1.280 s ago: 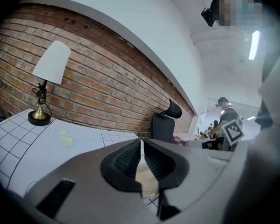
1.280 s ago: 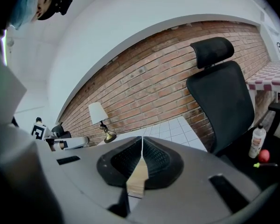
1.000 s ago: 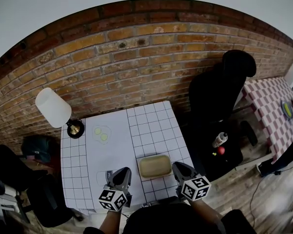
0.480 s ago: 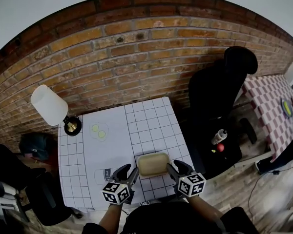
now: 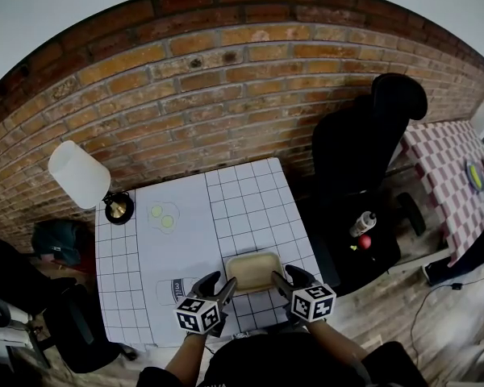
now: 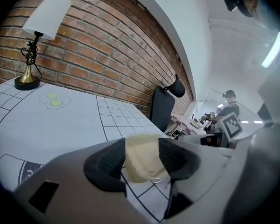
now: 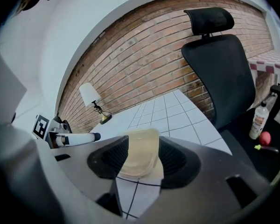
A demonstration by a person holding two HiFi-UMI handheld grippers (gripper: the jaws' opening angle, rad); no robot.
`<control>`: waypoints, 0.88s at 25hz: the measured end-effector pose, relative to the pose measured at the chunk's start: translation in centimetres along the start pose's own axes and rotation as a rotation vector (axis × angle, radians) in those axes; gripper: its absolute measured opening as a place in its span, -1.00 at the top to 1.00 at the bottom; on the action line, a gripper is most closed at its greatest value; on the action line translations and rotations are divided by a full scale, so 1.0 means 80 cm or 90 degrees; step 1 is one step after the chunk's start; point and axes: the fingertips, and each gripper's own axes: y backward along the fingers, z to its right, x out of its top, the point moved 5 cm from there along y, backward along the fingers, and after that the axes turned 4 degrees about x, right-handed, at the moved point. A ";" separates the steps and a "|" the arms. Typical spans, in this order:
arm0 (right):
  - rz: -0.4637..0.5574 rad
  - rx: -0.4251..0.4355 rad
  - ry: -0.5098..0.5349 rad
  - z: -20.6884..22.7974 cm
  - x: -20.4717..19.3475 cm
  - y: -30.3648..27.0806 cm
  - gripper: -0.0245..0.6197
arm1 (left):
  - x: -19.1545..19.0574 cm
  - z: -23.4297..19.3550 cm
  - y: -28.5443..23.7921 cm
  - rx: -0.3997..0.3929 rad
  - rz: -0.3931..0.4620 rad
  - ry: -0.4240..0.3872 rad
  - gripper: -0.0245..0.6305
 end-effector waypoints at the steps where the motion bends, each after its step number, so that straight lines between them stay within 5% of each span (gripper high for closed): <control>1: -0.003 0.000 -0.004 0.001 -0.002 -0.001 0.36 | -0.003 0.000 -0.002 -0.001 -0.006 0.001 0.27; 22: -0.025 -0.001 -0.016 0.004 -0.011 -0.014 0.36 | -0.021 0.002 -0.024 -0.004 -0.058 0.023 0.27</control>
